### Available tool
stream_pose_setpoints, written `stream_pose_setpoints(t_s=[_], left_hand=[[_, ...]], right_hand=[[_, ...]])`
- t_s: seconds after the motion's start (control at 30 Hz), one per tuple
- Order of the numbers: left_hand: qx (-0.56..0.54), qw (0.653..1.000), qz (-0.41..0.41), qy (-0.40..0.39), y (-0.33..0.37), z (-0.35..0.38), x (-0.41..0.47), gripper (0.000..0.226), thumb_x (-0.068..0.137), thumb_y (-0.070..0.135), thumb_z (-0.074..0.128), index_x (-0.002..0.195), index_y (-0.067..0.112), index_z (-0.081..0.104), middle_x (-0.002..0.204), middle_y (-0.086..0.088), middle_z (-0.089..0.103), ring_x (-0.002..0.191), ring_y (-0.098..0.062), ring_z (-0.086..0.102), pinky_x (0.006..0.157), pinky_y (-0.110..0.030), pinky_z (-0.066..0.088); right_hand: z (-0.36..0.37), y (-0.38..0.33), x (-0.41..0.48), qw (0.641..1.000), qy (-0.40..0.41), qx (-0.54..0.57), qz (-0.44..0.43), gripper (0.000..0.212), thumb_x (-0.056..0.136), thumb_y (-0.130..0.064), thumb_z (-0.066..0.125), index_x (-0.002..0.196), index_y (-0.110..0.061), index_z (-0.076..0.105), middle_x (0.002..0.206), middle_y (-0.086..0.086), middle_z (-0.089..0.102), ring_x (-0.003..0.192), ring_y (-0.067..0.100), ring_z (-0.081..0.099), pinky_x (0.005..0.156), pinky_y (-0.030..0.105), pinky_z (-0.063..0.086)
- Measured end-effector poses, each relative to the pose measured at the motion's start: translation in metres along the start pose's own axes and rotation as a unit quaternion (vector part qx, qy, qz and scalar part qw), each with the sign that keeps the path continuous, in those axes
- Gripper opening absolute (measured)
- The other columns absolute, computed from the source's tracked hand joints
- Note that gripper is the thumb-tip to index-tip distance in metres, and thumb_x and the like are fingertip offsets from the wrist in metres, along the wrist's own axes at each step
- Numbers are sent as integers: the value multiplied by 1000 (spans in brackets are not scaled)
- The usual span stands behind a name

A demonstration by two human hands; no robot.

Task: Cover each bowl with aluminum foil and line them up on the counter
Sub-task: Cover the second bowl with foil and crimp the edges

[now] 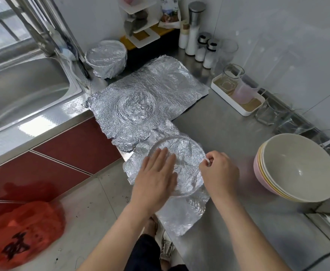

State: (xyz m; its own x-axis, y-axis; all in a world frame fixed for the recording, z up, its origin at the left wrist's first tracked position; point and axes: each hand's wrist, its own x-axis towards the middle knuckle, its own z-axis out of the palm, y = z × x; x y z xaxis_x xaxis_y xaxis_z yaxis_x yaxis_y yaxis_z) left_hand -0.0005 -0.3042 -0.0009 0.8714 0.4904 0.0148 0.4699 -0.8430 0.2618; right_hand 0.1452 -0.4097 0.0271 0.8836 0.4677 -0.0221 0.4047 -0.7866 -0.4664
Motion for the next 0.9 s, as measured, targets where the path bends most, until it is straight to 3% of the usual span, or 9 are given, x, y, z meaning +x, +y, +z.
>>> stream_pose_setpoints(t_s=[0.1, 0.17, 0.27, 0.43, 0.5, 0.6, 0.7, 0.8, 0.9], left_hand=[[-8, 1000, -11, -4, -6, 2, -1, 52, 99, 39, 36, 147, 19, 40, 156, -9, 30, 147, -27, 20, 115, -54, 28], [-44, 999, -3, 29, -5, 7, -2, 49, 95, 26, 49, 143, 14, 45, 156, -13, 30, 147, -30, 20, 114, -52, 30], [-113, 989, -33, 86, -3, 14, -3, 52, 90, 12, 57, 141, 10, 45, 158, -14, 23, 148, -31, 14, 117, -44, 21], [-130, 987, -49, 79, -7, 22, 2, 53, 91, 21, 40, 143, 12, 42, 160, -10, 16, 149, -31, 9, 117, -40, 9], [-139, 987, -49, 70, -10, 20, 5, 56, 90, 20, 42, 146, 12, 39, 161, -7, 11, 150, -25, 2, 116, -33, 1], [-149, 986, -41, 56, -20, 14, 14, 62, 90, 18, 46, 149, 12, 33, 161, -2, 6, 150, -17, -3, 117, -33, 2], [-142, 988, -39, 55, -30, 5, 24, 65, 90, 15, 52, 151, 16, 31, 161, -3, 11, 150, -23, 5, 120, -40, 14], [-143, 984, -79, 76, -26, -2, 27, 67, 87, 8, 61, 149, 16, 37, 159, -10, 24, 147, -30, 18, 115, -49, 28], [-207, 966, -125, 89, -14, -1, 19, 70, 86, 6, 62, 149, 17, 34, 160, -7, 19, 148, -25, 15, 116, -42, 23]], right_hand=[[0, 6, 6, 1000, -13, 12, -22, 15, 84, -8, 55, 94, -7, 66, 91, 8, 62, 86, 31, 57, 63, 33, 30], [6, 5, 6, 997, -29, 61, -42, 29, 89, -5, 52, 116, -4, 64, 114, 12, 65, 106, 32, 58, 79, 35, 38], [18, 2, 1, 984, -79, 159, -18, 43, 97, -3, 43, 140, -5, 46, 142, 11, 50, 130, 26, 47, 103, 24, 32], [32, -1, -7, 970, -28, 241, 8, 45, 96, 5, 39, 141, -3, 43, 145, 12, 45, 135, 23, 41, 104, 9, 20], [34, -3, -9, 963, -22, 265, 32, 45, 96, 5, 39, 140, -4, 44, 145, 11, 45, 135, 21, 41, 102, 4, 20], [35, -6, -11, 942, -25, 324, 81, 45, 97, 3, 39, 140, -6, 45, 143, 5, 47, 132, 15, 43, 94, -3, 22], [39, -7, -8, 911, -33, 389, 134, 45, 95, -5, 42, 140, -10, 48, 141, 1, 51, 128, 12, 48, 104, 16, 34], [43, -6, -8, 881, -67, 431, 185, 50, 85, -27, 45, 133, -18, 53, 130, -1, 60, 120, 15, 55, 106, 41, 42], [44, -4, -10, 858, -88, 461, 209, 41, 93, -26, 47, 133, -20, 52, 129, -2, 60, 119, 14, 56, 106, 43, 42]])
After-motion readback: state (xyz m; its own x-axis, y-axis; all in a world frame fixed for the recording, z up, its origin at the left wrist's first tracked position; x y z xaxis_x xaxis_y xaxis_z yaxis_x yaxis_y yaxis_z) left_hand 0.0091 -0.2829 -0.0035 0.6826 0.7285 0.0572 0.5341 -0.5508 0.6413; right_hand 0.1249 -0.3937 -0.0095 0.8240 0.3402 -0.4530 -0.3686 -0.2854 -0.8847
